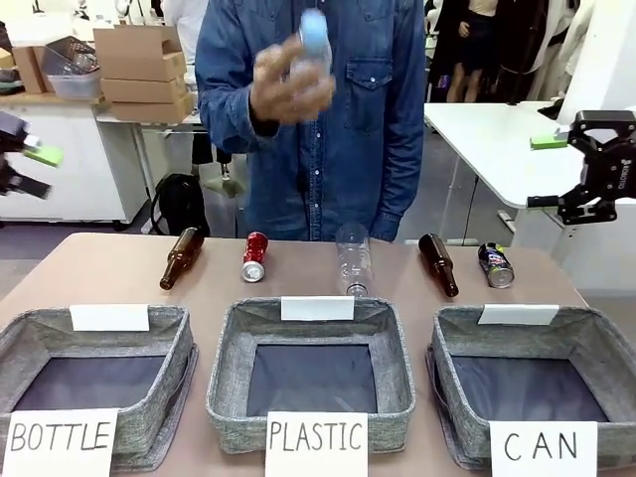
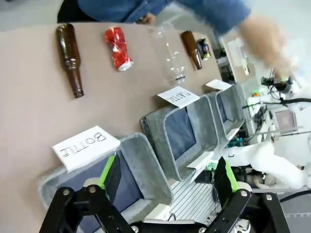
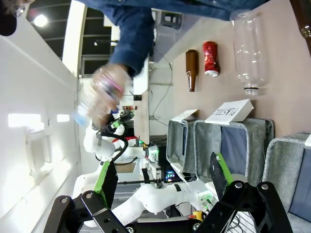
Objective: Sort the can waste into the basket.
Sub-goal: Pick up the can waste from the table and place it in the right Fabric basket.
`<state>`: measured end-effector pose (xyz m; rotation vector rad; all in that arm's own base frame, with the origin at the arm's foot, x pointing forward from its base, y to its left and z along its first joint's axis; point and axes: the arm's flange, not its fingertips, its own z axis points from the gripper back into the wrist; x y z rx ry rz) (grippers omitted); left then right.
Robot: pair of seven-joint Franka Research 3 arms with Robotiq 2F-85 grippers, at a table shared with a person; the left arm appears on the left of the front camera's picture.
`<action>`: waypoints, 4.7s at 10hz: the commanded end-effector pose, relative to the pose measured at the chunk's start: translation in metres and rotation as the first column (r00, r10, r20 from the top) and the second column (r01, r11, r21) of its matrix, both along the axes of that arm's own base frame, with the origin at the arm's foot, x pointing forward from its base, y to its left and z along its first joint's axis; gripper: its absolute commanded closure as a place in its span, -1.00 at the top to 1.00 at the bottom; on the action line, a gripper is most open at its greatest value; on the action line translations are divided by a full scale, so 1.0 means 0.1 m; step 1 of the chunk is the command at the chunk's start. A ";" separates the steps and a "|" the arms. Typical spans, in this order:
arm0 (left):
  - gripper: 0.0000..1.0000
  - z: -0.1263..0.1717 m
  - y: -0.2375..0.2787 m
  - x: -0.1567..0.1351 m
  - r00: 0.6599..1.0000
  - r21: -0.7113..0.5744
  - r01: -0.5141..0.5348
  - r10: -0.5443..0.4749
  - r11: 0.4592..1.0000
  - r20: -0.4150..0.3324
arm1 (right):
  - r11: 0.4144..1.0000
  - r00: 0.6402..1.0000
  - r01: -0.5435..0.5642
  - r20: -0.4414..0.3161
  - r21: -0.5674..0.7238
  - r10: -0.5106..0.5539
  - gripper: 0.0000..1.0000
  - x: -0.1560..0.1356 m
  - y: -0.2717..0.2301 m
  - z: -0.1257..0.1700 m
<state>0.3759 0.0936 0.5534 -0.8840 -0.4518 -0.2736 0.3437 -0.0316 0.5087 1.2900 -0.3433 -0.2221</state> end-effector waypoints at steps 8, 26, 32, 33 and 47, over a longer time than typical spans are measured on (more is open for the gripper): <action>1.00 0.07 -0.02 -0.21 1.000 0.019 0.025 -0.026 1.000 0.012 | 1.000 1.000 0.000 0.028 0.014 0.000 1.00 0.04 0.01 0.02; 1.00 -1.91 -3.33 2.12 0.990 0.612 0.139 -0.124 0.778 -0.068 | 1.000 1.000 0.000 0.028 0.014 0.000 1.00 0.04 0.01 0.02; 1.00 -2.35 -3.32 2.43 0.995 0.617 0.102 -0.081 0.780 -0.061 | 1.000 1.000 0.000 0.028 0.014 0.000 1.00 0.04 0.01 0.02; 1.00 -2.34 -3.33 2.44 0.995 0.610 0.096 -0.078 0.787 -0.056 | 1.000 1.000 0.000 0.028 0.014 0.000 1.00 0.04 0.01 0.02; -1.00 -0.79 -1.99 1.57 0.978 0.525 0.210 -0.179 0.825 -0.111 | 1.000 1.000 0.000 0.028 0.014 0.000 1.00 0.04 0.01 0.02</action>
